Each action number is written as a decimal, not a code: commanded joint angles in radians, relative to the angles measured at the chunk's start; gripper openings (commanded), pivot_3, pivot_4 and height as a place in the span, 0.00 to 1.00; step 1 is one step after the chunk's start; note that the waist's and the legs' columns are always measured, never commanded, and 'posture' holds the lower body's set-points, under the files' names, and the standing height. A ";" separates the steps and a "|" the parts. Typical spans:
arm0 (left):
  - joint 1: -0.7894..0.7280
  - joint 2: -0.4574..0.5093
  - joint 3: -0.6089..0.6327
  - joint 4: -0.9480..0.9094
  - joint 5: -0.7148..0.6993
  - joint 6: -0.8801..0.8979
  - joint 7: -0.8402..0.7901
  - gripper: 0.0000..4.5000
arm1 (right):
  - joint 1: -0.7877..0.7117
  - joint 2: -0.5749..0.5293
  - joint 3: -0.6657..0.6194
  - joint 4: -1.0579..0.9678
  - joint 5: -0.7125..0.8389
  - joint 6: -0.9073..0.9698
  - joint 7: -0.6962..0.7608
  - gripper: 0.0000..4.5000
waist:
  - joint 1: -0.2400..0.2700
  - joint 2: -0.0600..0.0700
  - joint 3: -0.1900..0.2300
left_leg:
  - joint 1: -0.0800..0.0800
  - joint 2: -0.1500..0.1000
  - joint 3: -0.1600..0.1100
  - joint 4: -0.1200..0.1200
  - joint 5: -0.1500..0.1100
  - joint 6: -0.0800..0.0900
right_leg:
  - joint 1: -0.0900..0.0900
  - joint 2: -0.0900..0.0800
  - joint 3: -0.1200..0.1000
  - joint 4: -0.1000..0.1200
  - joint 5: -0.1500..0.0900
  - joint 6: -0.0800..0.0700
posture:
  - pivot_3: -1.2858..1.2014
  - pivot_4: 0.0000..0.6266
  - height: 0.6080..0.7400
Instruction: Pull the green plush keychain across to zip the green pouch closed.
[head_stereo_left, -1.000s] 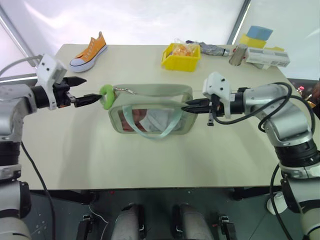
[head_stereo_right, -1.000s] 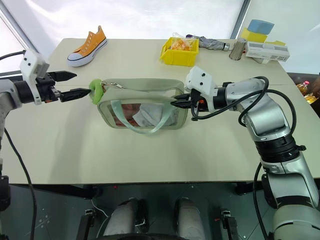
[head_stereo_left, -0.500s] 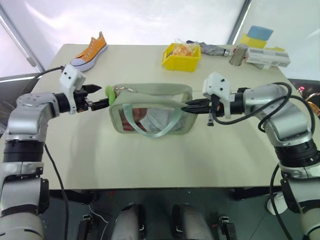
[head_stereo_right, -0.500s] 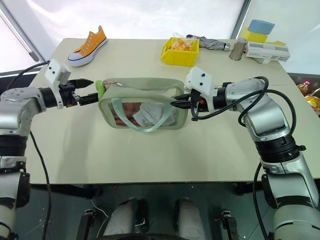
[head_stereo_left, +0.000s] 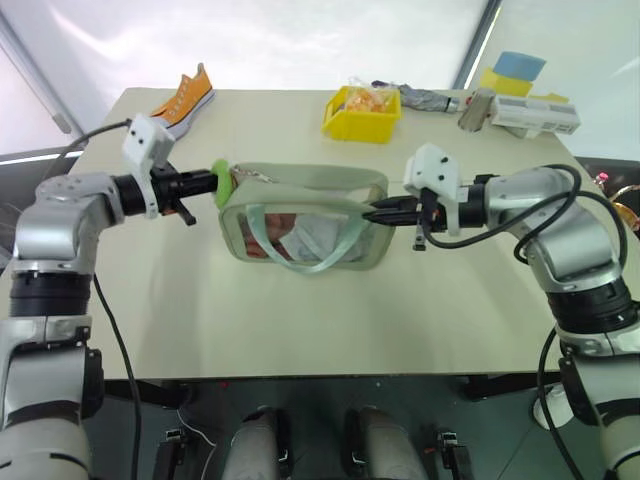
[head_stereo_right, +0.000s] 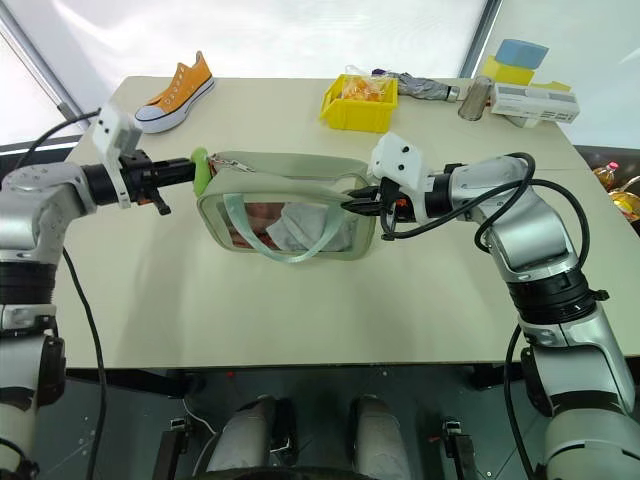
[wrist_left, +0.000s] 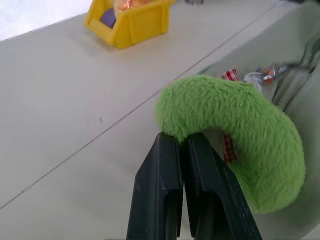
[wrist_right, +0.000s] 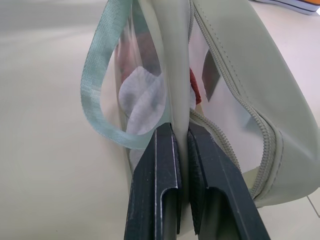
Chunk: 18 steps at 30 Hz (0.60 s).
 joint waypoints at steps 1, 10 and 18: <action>-0.063 0.007 0.006 -0.105 -0.054 0.033 -0.047 0.01 | -0.031 0.012 -0.004 0.012 -0.010 -0.019 0.000 0.00 | 0.000 0.000 0.000 | 0.000 0.000 0.000 0.000 0.000 0.000 | 0.000 0.000 0.000 0.000 0.000 0.000 | 0.52 0.24 1.00; -0.126 -0.097 -0.143 -0.064 0.078 -0.106 -0.038 0.08 | -0.052 0.044 0.004 0.046 -0.034 -0.042 0.000 0.00 | -0.005 0.000 0.000 | 0.002 0.000 0.000 0.000 0.000 0.000 | 0.002 0.000 0.000 0.000 0.000 0.000 | 0.52 0.24 1.00; -0.182 -0.020 -0.115 -0.030 0.112 -0.130 -0.067 0.89 | -0.040 0.047 -0.005 0.049 -0.043 -0.050 -0.006 0.00 | -0.005 0.000 0.000 | 0.002 0.000 0.000 0.000 0.000 0.000 | 0.002 0.001 0.000 0.000 0.000 0.000 | 0.52 0.24 1.00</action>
